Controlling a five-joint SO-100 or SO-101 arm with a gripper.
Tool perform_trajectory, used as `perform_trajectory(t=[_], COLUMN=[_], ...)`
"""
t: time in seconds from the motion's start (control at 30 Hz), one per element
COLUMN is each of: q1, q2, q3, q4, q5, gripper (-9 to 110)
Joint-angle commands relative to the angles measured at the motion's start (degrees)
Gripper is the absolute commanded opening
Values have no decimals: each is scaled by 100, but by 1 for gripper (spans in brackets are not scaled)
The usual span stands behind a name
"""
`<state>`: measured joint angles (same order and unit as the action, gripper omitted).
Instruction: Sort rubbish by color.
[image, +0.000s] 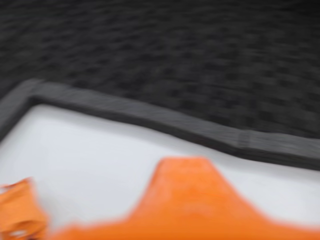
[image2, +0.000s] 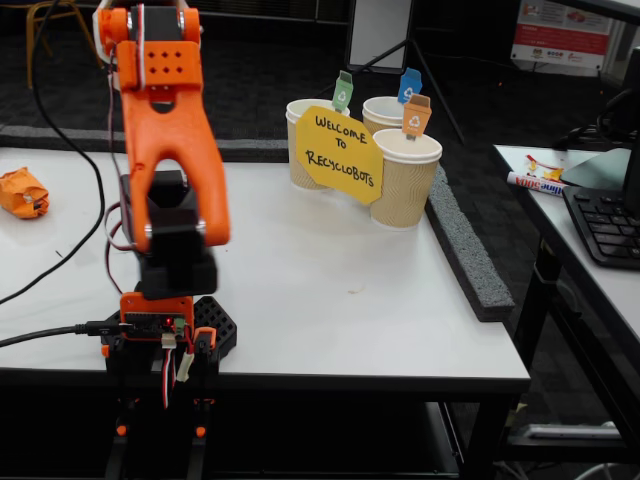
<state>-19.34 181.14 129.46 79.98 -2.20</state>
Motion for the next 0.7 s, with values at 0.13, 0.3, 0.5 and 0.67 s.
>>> perform_trajectory(t=[0.13,0.3,0.5,0.67], q1=[-1477,-1819,-1978,-2118], q2=[-193,-193,-193,-193], q3=[9,229,422,589], q4=[-114,-158,-272,-387], q5=[-114,-114,-114,-114], gripper=[0,0,0,0])
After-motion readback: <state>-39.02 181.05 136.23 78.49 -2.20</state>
